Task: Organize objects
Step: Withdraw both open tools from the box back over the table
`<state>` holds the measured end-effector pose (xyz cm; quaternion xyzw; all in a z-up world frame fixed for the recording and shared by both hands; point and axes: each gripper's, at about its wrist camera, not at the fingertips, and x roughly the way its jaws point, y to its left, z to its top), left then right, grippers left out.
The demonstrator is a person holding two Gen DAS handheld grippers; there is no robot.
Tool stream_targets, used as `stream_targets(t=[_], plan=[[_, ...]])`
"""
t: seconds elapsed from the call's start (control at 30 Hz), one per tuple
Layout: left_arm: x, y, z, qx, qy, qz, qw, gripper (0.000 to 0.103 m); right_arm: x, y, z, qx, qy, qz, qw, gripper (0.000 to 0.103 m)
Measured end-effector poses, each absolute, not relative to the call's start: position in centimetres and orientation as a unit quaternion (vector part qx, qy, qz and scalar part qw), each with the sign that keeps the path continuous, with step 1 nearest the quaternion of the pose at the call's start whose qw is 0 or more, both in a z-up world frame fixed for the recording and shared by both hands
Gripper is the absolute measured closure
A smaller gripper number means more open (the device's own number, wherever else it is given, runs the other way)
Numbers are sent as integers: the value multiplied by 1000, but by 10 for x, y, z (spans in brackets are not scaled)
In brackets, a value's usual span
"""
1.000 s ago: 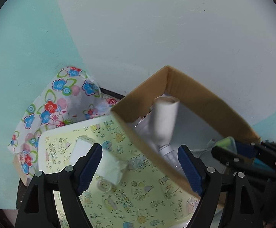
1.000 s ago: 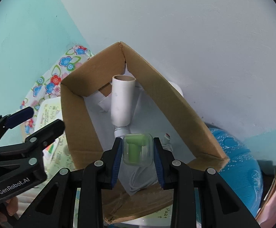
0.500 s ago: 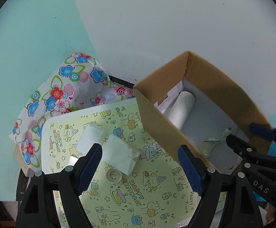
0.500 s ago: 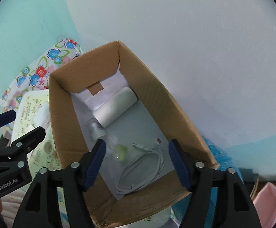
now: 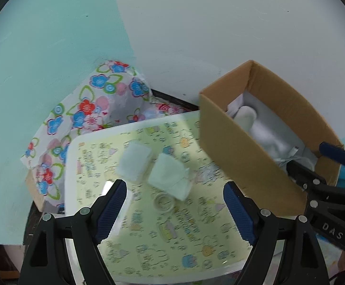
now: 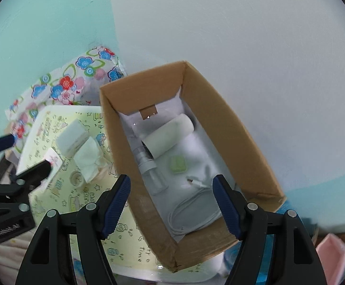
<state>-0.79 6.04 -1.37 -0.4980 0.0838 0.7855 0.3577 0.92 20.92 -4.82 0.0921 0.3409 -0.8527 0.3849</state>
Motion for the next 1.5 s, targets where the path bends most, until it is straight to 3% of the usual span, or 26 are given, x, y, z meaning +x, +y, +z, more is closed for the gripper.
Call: stream_targets(t=[0.33,0.73,1.5], plan=[[-21,0,-21,-498,62,794,343,17,62,203,-60,67,341,-824,448,28],[-29,-47,-61,-523,49,784,330,16,95,180,-97,70,369,-809,452,28],[-57,-61,-143,-564,54,754,332,16,80,119,-154,137,370,-794,462,28]])
